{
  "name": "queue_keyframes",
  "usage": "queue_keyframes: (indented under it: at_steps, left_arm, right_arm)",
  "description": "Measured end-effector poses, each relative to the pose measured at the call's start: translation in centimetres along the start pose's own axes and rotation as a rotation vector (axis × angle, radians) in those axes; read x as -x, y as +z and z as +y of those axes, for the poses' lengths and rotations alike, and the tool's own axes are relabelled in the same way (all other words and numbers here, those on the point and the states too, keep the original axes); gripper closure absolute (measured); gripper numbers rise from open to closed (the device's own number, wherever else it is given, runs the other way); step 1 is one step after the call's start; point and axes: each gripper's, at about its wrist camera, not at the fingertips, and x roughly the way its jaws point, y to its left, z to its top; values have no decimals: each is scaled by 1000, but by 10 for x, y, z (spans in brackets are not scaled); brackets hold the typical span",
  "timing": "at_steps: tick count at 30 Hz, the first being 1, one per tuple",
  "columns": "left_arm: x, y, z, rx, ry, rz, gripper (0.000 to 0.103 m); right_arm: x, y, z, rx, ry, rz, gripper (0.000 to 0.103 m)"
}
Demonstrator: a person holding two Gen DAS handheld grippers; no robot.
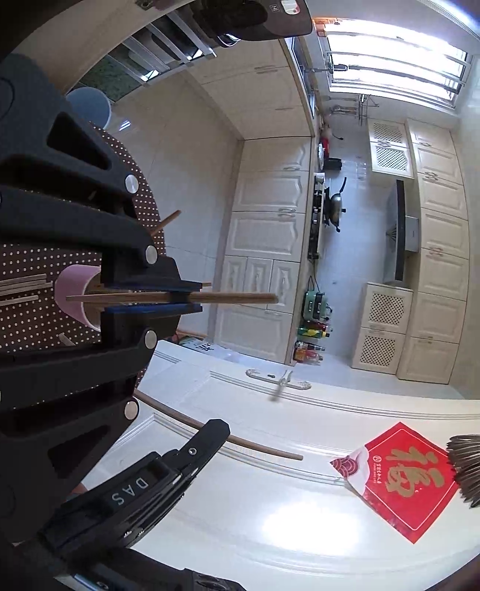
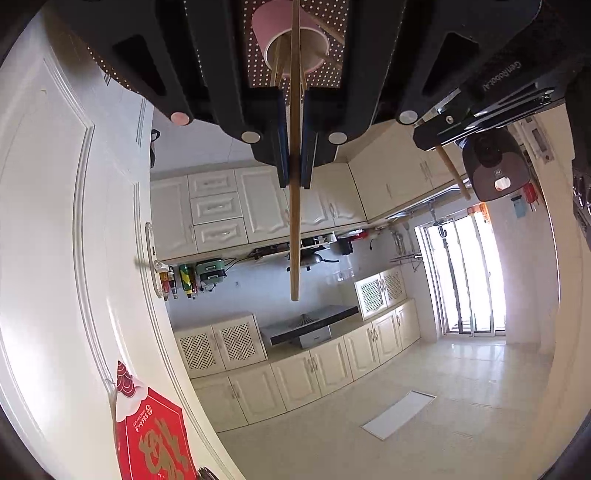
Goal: Organize utensils
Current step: 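Lower the left tool's chopstick into the pink cup while the right tool lowers its chopstick in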
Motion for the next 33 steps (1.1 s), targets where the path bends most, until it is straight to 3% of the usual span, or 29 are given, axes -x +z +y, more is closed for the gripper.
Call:
queue_keyframes:
  at_steps: [14, 22, 33]
  left_arm:
    - [-1, 24, 1, 0, 10, -76, 97]
    - [-37, 14, 3, -12, 71, -30, 97]
    - [-85, -18, 16, 0, 75, 89, 97]
  right_arm:
    - [-23, 13, -2, 6, -6, -39, 98]
    - [-53, -3, -9, 6, -24, -2, 98]
    - [-85, -34, -20, 19, -28, 124, 98]
